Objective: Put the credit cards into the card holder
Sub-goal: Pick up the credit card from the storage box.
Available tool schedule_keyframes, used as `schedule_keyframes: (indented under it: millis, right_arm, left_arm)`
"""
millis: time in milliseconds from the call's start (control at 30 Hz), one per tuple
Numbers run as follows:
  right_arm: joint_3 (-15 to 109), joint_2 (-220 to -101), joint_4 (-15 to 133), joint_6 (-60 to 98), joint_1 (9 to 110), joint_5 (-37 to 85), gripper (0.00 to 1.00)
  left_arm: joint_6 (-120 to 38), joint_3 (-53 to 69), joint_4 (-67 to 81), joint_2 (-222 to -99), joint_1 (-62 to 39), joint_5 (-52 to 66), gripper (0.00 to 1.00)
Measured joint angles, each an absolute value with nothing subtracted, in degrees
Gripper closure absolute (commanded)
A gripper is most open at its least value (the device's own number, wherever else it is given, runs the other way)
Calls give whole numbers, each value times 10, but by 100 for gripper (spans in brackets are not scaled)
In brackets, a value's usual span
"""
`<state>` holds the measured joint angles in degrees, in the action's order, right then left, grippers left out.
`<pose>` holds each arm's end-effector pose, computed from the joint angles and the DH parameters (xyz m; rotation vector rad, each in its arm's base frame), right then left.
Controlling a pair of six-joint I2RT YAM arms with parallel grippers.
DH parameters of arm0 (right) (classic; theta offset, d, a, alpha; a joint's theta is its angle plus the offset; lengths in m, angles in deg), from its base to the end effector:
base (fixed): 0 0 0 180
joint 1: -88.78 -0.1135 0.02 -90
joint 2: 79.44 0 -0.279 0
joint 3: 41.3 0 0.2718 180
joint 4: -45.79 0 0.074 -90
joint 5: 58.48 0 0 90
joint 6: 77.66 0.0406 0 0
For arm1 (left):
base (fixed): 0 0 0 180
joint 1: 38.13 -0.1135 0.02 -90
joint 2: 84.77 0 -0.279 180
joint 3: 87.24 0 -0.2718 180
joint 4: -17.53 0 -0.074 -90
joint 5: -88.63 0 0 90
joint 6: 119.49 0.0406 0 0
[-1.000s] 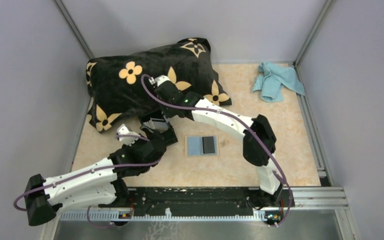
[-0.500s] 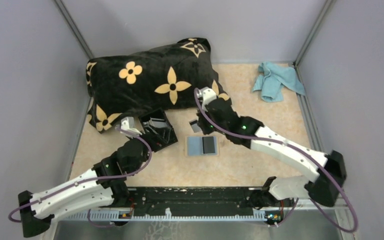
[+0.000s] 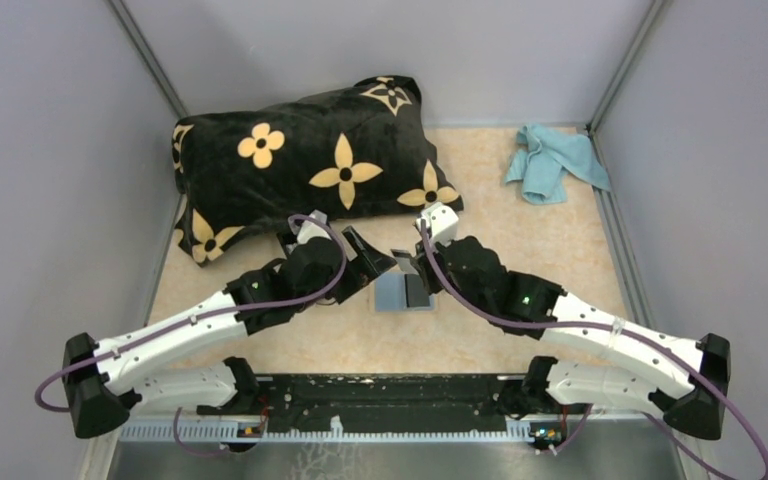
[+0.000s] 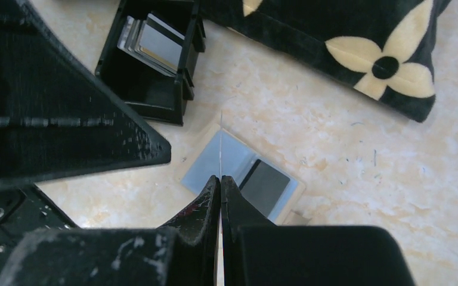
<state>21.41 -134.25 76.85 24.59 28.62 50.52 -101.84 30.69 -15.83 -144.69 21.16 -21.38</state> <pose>0.1268 0.1945 0.3347 -0.6023 1.8924 0.5028 0.1384 -0.2059 0.3070 -0.4754 2.1977 -0.9882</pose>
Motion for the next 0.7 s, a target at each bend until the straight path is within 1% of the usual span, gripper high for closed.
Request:
schedule_keyframes:
  millis: [167,367,533,700]
  right_arm:
    - [197,-1331,761,218,245,570,100]
    - [194,-1339,752,194,191,633,100]
    - [194,-1363,735,174,148,682,100]
    - [194,-1403,711,147,95,731,100]
  left_arm:
    - [-1076,312,-167,-1440,159,-139,6]
    - [-1125,330,-165,-1408,113,-87,6]
    - [-1142,331,-149,-1418,94,-41,9]
    - [-1149,331,-125,-1450,78,16,14]
